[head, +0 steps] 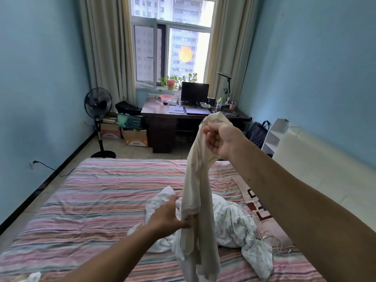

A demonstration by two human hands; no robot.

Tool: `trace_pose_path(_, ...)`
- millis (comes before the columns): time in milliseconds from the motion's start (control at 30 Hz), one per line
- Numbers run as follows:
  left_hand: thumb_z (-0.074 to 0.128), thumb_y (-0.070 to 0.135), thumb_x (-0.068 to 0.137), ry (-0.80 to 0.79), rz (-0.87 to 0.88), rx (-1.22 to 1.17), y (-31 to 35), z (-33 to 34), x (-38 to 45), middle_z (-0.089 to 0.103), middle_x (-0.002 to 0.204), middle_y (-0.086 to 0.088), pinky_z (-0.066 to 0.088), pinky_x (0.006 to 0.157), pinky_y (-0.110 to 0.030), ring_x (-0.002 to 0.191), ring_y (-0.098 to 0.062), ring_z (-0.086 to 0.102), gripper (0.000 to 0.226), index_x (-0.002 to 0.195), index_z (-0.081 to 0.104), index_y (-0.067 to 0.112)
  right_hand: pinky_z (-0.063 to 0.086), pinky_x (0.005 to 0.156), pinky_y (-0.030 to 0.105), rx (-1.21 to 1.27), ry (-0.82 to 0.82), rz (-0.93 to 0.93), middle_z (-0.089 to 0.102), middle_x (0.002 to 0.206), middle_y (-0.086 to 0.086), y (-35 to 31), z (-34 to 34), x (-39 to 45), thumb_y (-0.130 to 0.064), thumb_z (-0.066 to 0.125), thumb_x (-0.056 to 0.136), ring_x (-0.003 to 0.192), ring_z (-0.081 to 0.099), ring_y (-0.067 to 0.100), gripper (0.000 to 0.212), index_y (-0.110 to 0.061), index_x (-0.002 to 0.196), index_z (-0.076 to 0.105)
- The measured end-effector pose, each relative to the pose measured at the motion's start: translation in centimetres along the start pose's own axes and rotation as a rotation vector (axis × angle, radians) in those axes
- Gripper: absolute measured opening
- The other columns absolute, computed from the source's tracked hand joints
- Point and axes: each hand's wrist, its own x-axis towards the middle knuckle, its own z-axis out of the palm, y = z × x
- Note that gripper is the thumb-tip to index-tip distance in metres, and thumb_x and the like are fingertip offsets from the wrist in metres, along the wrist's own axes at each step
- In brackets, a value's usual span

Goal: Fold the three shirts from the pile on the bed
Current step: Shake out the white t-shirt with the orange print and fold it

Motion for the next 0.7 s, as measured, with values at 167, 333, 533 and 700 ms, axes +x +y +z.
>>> trace_pose_path(167, 0.059, 0.020, 0.089, 0.164, 0.011, -0.107, -0.1, 0.6, 1.5, 0.069, 0.086, 0.008, 0.049, 0.072, -0.029, 0.089, -0.019, 0.066, 0.026, 0.076, 0.062, 0.043, 0.049, 0.055, 0.021, 0.010, 0.026, 0.007, 0.066, 0.046, -0.004, -0.8, -1.4, 0.2, -0.019, 0.059, 0.098, 0.033, 0.052, 0.002, 0.027, -0.013, 0.072, 0.064)
trace_pose_path(333, 0.058, 0.003, 0.089, 0.168, 0.000, -0.426, 0.9, -2.8, 2.8, 0.067, 0.060, 0.005, 0.051, 0.055, -0.024, 0.056, -0.011, 0.063, 0.029, 0.066, 0.069, 0.016, 0.048, 0.045, 0.018, -0.046, 0.189, -0.082, 0.062, 0.044, -0.005, -0.5, -4.7, 1.2, -0.020, 0.063, 0.096, 0.036, 0.049, 0.005, 0.023, -0.013, 0.074, 0.063)
trace_pose_path(533, 0.042, -0.001, 0.092, 0.153, 0.125, -0.408, 4.0, -7.8, 3.5, 0.056, 0.070, -0.009, 0.040, 0.056, -0.026, 0.064, -0.019, 0.050, 0.029, 0.074, 0.065, -0.001, 0.038, 0.042, 0.019, -0.412, 0.364, -0.051, 0.055, 0.043, 0.003, 2.9, -7.9, 2.5, -0.005, 0.057, 0.091, 0.038, 0.045, 0.012, 0.025, -0.008, 0.066, 0.056)
trace_pose_path(700, 0.047, 0.008, 0.095, 0.066, 0.137, -0.369, 6.5, -9.2, 3.8, 0.053, 0.068, -0.010, 0.036, 0.052, -0.025, 0.062, -0.018, 0.045, 0.031, 0.073, 0.068, 0.002, 0.044, 0.059, 0.027, -0.639, 0.102, 0.044, 0.061, 0.082, 0.009, 5.5, -6.1, 1.7, -0.019, 0.074, 0.084, 0.063, 0.056, 0.017, 0.021, -0.007, 0.095, 0.060)
